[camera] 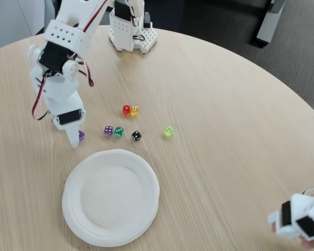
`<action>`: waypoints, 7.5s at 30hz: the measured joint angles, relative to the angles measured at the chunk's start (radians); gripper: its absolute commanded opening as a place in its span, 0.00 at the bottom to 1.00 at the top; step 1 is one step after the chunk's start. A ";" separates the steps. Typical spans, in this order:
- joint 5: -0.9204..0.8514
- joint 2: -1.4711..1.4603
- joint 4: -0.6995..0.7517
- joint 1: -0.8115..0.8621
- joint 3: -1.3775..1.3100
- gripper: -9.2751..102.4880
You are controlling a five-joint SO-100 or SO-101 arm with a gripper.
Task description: Pick a purple dice and put it in the plate.
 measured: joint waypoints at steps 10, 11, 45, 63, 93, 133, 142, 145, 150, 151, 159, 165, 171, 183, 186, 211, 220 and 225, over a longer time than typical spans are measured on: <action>0.060 0.000 0.000 -0.066 0.000 0.24; 0.064 0.000 0.000 -0.075 0.000 0.24; 0.094 0.000 0.005 -0.149 0.000 0.19; 0.152 0.000 0.003 -0.149 0.000 0.08; 0.132 0.399 0.253 -0.163 0.002 0.08; 0.137 0.689 0.373 -0.571 0.002 0.08; 0.135 0.517 0.264 -0.572 0.002 0.08; 0.124 0.468 0.235 -0.572 0.002 0.08; 0.106 0.393 0.193 -0.568 0.002 0.08; 0.104 0.380 0.189 -0.568 0.002 0.08; 0.067 0.337 0.100 -0.551 0.003 0.08; -0.021 0.337 -0.005 -0.456 0.074 0.08; -0.074 0.337 -0.074 -0.368 0.215 0.08; -0.138 0.337 -0.149 -0.357 0.233 0.08; -0.163 0.336 -0.181 -0.350 0.233 0.08; -0.290 0.336 -0.472 -0.186 0.236 0.08; -0.325 0.336 -0.604 -0.187 0.238 0.08; -0.273 0.336 -0.604 -0.239 0.238 0.08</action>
